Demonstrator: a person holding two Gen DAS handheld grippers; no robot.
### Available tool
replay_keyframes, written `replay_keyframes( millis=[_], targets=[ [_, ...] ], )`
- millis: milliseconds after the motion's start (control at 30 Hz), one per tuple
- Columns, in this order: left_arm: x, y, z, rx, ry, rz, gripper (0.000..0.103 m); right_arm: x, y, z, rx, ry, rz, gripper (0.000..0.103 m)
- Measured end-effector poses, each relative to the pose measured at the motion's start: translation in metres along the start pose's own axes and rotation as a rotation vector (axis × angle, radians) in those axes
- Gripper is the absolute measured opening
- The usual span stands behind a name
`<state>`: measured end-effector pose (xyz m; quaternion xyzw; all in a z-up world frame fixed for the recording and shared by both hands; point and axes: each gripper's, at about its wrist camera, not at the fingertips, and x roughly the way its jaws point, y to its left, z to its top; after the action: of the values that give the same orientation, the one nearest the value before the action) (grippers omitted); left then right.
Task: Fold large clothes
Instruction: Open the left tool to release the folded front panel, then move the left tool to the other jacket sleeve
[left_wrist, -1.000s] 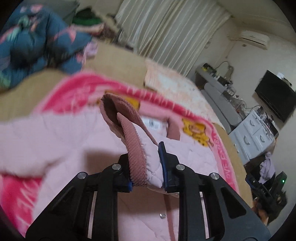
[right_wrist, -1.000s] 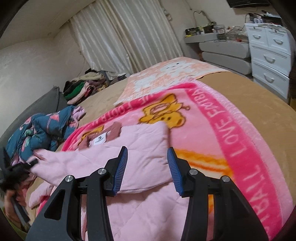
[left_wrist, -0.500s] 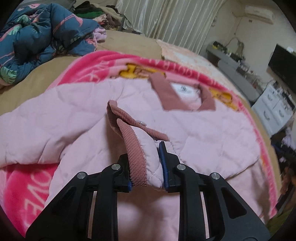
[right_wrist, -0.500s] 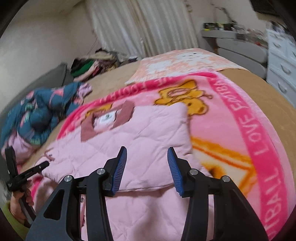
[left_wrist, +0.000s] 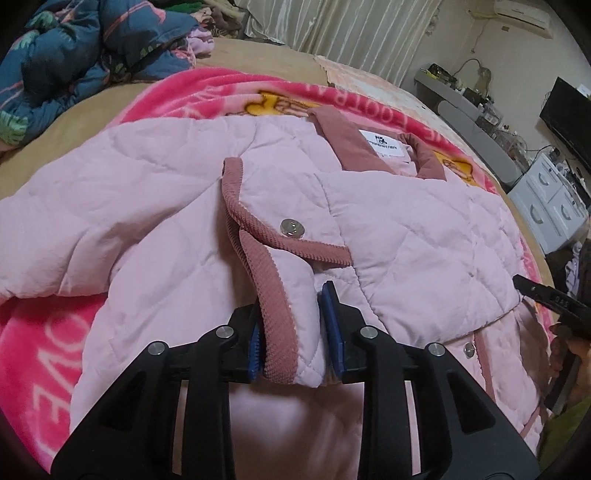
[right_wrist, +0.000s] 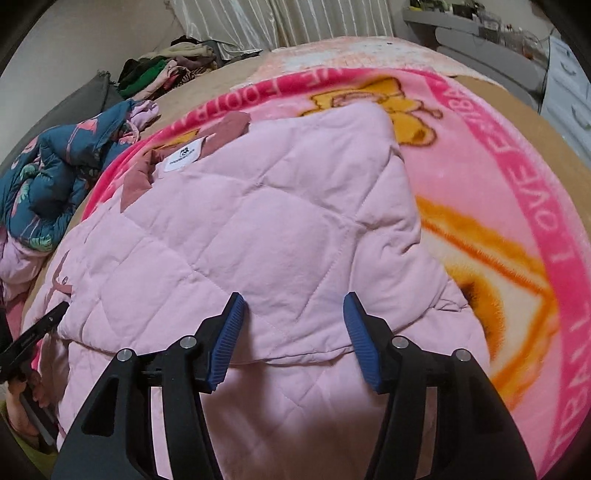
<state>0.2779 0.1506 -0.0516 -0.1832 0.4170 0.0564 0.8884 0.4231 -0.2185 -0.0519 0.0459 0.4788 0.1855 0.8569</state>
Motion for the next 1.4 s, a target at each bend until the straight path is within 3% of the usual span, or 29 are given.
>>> replay_keyframes(
  millis=[167, 233, 400, 533, 600, 1133, 1400],
  targets=[
    [-0.001, 0.002, 0.000, -0.007, 0.006, 0.010, 0.029, -0.001, 0.000, 0.002, 0.017, 0.000, -0.008, 0.055],
    [-0.006, 0.002, 0.001, -0.012, 0.006, 0.017, 0.032, -0.010, 0.007, 0.003, 0.009, -0.011, -0.005, 0.064],
    [-0.027, 0.004, 0.001, -0.030, -0.026, 0.010, 0.058, -0.033, 0.031, 0.005, -0.038, -0.090, 0.049, 0.087],
    [-0.043, 0.007, 0.000, -0.038, -0.035, 0.008, 0.077, -0.038, 0.047, 0.005, -0.060, -0.110, 0.085, 0.098],
    [-0.050, 0.009, 0.000, -0.041, -0.046, 0.016, 0.094, -0.038, 0.053, 0.004, -0.072, -0.111, 0.092, 0.098],
    [-0.097, 0.053, -0.011, -0.112, -0.113, 0.124, 0.094, -0.059, 0.126, -0.027, -0.201, -0.136, 0.119, 0.098],
    [-0.126, 0.083, -0.003, -0.156, -0.212, 0.222, 0.094, -0.055, 0.183, -0.041, -0.240, -0.124, 0.159, 0.098]
  ],
)
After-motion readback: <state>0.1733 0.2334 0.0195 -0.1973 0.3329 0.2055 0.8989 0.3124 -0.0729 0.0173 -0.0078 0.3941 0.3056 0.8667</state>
